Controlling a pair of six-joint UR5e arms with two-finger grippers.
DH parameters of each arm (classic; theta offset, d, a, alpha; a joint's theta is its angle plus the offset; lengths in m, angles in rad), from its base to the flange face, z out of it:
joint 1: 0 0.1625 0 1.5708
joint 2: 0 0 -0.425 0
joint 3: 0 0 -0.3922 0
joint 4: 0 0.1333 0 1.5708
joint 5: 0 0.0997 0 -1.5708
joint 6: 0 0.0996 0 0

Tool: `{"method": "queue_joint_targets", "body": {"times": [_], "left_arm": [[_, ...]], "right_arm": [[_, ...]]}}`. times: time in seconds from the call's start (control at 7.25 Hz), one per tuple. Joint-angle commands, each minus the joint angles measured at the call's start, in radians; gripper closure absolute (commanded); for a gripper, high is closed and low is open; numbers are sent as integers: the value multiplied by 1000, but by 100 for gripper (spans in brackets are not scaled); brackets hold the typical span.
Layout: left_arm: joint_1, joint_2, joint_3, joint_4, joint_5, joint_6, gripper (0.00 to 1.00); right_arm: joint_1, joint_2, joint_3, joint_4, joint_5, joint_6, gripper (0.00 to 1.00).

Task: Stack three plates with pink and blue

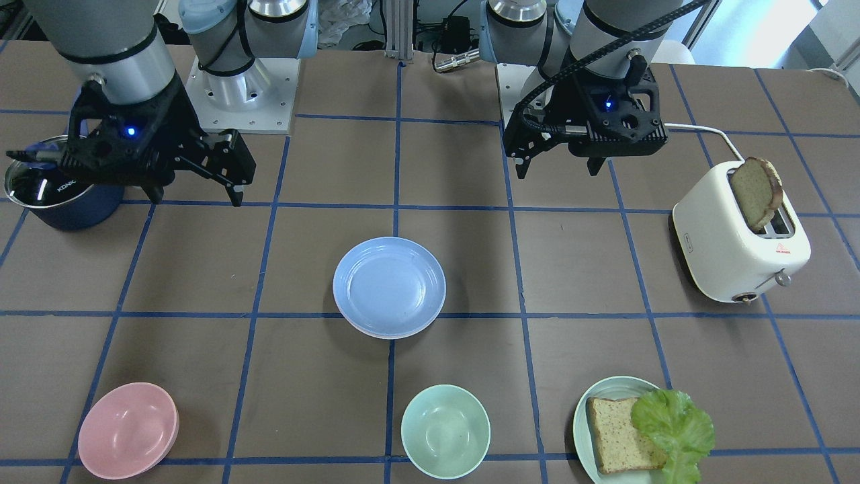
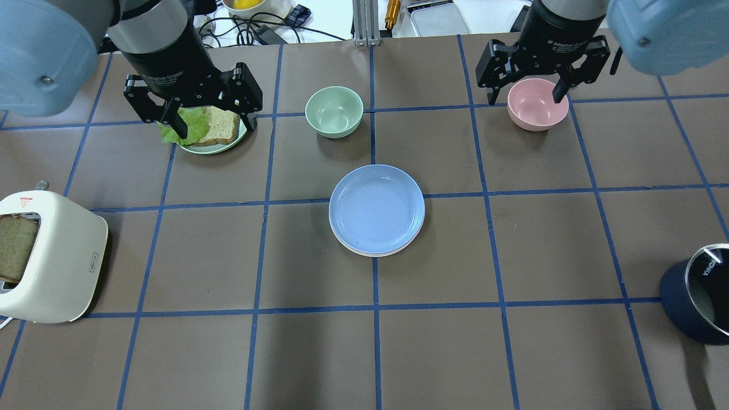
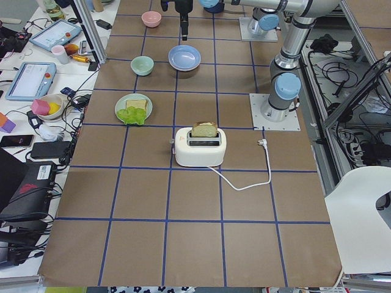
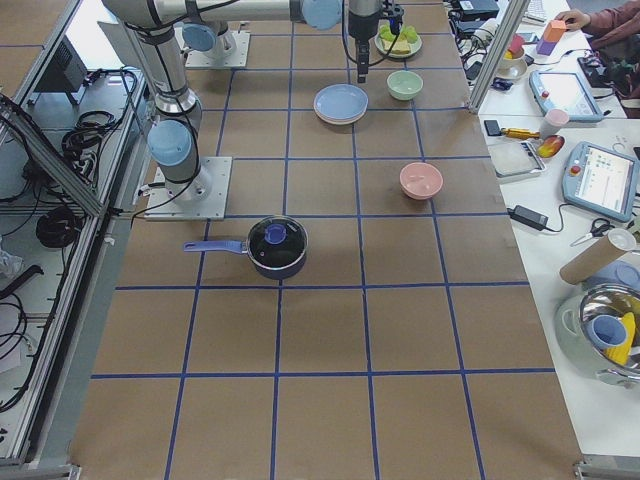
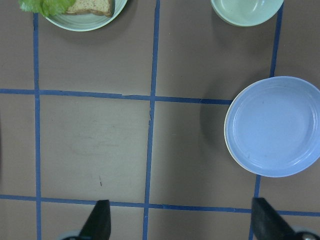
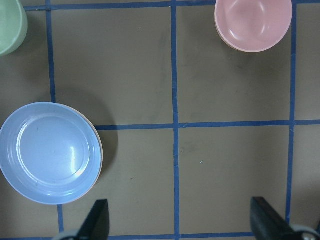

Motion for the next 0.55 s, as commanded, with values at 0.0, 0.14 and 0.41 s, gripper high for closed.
{"method": "queue_joint_targets", "body": {"times": [0.0,0.14,0.41], "left_arm": [[0,3,0,0,1,0,0],[2,2,-1,0,-1,0,0],[2,2,0,0,-1,0,0]], "right_arm": [[-2,-29,-6,6,-12,-57,0],[-3,-27,-6,6,-15,-56,0],[-12,-27,3,15,-15,-42,0]]}}
